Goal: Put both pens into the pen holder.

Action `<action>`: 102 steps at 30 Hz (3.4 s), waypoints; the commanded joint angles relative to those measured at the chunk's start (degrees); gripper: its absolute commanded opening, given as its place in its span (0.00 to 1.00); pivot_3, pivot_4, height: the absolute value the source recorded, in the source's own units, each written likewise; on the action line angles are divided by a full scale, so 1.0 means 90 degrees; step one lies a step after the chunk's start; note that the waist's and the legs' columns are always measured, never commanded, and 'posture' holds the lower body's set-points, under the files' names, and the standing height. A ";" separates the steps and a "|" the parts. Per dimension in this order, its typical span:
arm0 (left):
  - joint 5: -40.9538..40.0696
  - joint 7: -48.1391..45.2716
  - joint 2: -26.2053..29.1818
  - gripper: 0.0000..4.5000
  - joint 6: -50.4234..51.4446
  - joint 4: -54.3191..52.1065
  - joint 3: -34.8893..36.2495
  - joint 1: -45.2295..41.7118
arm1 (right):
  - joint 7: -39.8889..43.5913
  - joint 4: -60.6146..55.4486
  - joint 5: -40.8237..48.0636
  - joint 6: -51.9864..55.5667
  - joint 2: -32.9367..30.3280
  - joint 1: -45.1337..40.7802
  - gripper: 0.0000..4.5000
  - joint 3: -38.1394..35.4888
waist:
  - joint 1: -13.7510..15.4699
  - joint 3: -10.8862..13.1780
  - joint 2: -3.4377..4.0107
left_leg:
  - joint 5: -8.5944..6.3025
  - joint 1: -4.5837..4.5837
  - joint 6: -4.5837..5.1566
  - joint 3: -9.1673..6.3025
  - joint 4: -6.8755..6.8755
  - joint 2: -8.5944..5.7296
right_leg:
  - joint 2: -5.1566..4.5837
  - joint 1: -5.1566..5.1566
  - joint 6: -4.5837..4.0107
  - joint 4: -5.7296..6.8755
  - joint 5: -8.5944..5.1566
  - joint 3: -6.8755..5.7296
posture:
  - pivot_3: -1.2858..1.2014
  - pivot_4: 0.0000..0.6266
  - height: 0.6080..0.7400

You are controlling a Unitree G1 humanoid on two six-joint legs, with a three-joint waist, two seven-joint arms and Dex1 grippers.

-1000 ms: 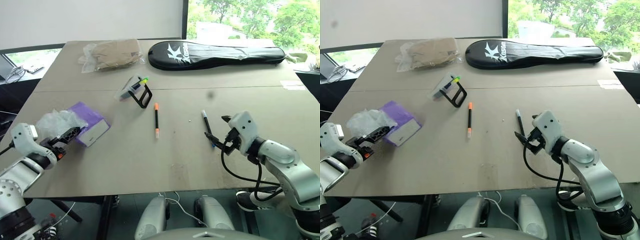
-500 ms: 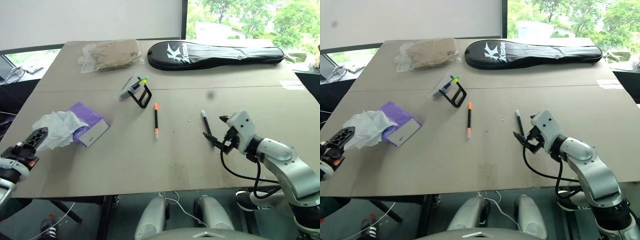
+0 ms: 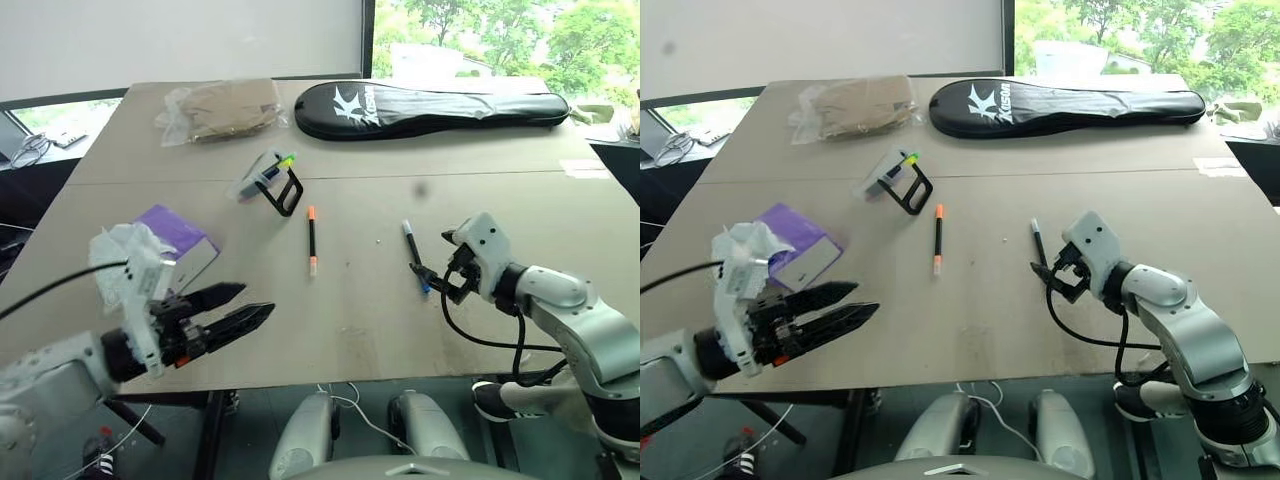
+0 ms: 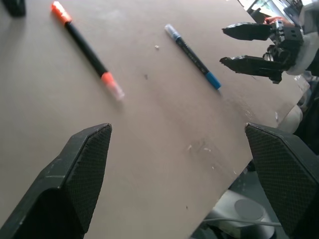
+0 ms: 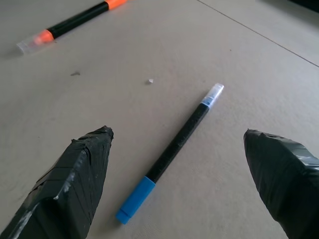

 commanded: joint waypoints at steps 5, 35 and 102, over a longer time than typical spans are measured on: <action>0.1818 -0.1106 0.0611 0.98 -0.1534 0.0031 -0.1440 -0.0736 | -0.1145 0.0477 -0.0059 0.2570 0.0997 -0.1269 1.00 -0.0038 | -0.0060 0.0002 0.0001 | 0.0000 0.0002 0.0000 0.0023 -0.0014 0.0001 | 0.0007 -0.0012 0.0002 0.0000 0.0001 0.0024 | 0.52 0.24 1.00; -0.0339 0.1554 -0.1634 1.00 0.0190 0.2286 -0.2417 -0.3452 | -0.0769 -0.0991 0.0945 0.1823 0.1975 -0.0703 0.00 -0.0633 | -0.0053 0.0004 -0.0006 | -0.0001 -0.0005 0.0004 -0.0017 0.0000 -0.0002 | 0.0011 -0.0002 0.0033 0.0009 0.0015 -0.0044 | 0.52 0.24 1.00; 0.8703 0.0526 -0.0989 0.31 -0.3504 0.4646 -0.5322 -0.6529 | -0.0229 -0.0782 0.0283 -0.2043 0.0613 0.0233 1.00 0.0113 | -0.0038 0.0025 -0.0022 | 0.0014 -0.0025 -0.0021 -0.0009 0.0004 -0.0007 | 0.0019 -0.0018 0.0036 0.0009 0.0014 -0.0041 | 0.52 0.24 1.00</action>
